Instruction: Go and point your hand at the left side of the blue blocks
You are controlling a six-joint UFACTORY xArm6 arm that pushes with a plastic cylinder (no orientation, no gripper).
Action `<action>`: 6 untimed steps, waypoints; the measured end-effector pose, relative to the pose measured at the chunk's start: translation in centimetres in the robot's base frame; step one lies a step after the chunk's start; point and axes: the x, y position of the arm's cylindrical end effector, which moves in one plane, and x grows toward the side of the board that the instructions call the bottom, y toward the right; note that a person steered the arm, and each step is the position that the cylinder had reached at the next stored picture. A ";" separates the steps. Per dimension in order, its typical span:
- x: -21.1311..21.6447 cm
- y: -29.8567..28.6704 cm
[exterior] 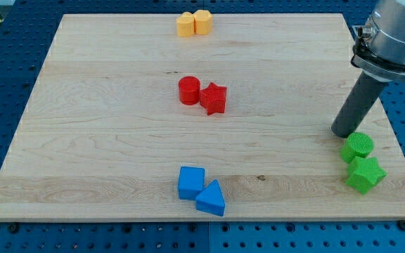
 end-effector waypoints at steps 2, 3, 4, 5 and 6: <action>0.8 -11.2; 2.1 -18.6; 3.4 -26.9; 7.5 -32.0; 12.6 -32.6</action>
